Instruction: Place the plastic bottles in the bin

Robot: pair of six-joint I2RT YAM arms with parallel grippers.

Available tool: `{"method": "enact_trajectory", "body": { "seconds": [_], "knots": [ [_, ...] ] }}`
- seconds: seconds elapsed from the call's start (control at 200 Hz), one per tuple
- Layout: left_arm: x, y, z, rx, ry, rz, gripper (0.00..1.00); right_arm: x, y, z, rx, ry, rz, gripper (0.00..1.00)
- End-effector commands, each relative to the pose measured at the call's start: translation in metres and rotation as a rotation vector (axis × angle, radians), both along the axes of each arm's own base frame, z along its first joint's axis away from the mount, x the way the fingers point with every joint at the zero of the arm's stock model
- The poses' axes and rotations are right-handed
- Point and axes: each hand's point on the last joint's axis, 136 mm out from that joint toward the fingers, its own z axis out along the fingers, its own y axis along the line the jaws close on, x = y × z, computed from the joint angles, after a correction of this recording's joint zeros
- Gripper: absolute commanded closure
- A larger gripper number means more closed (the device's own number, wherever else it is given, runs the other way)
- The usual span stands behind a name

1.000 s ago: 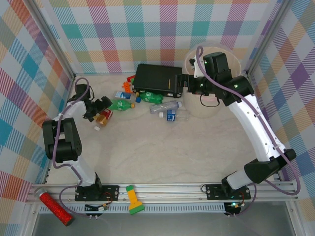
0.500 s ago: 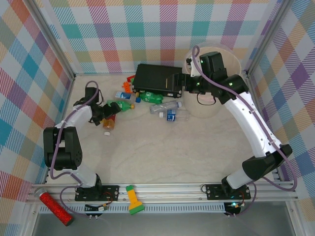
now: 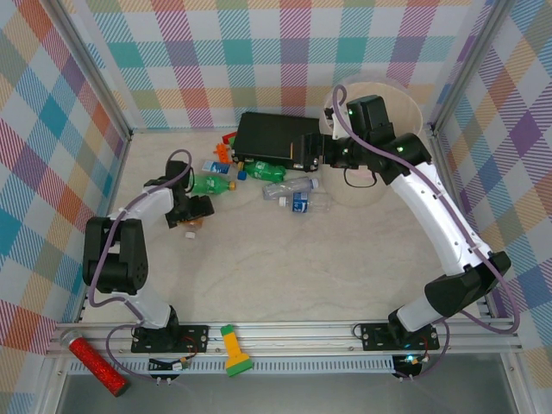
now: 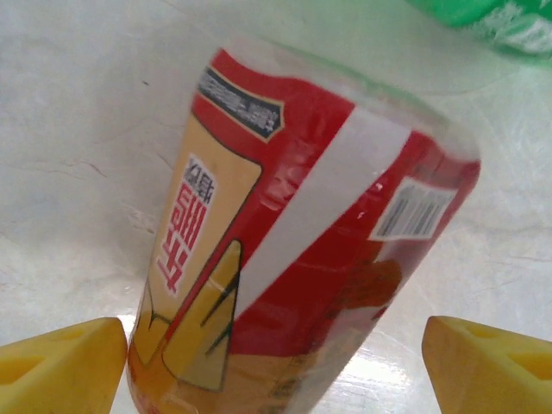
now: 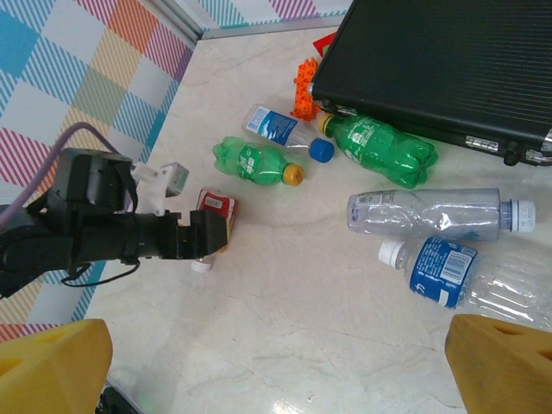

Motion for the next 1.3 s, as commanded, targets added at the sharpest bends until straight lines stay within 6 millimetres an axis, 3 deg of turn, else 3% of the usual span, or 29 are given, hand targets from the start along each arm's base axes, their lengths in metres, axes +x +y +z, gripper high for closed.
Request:
{"method": "enact_trajectory", "body": {
  "seconds": [0.0,0.26,0.385,0.495,0.625,0.75,1.095,1.295],
  "knots": [
    [-0.007,-0.001,-0.01,0.055,0.039,-0.048,0.13,-0.009,-0.001,0.014,0.024,-0.039,0.012,0.01],
    [-0.011,-0.002,-0.012,0.094,0.043,-0.069,0.26,-0.015,-0.002,0.014,0.034,-0.037,0.023,0.01],
    [-0.012,0.0,-0.008,0.103,0.044,-0.062,0.41,-0.018,0.002,0.014,0.054,-0.034,0.05,0.01],
    [-0.015,0.0,0.003,0.096,0.025,-0.048,0.42,-0.021,0.006,0.011,0.065,-0.028,0.075,0.01],
    [-0.019,-0.007,0.03,0.054,-0.031,-0.028,0.43,-0.023,0.009,0.007,0.071,-0.02,0.097,0.01],
    [-0.024,-0.023,0.068,0.01,-0.116,-0.03,0.44,-0.024,0.014,0.007,0.11,-0.017,0.114,0.01],
    [-0.053,-0.094,0.16,-0.168,-0.324,-0.142,0.43,-0.03,0.04,0.015,0.306,0.072,0.222,0.0],
    [-0.058,-0.132,0.201,-0.364,-0.419,-0.208,0.43,-0.03,0.059,0.009,0.436,0.168,0.269,0.14]
  ]
}}
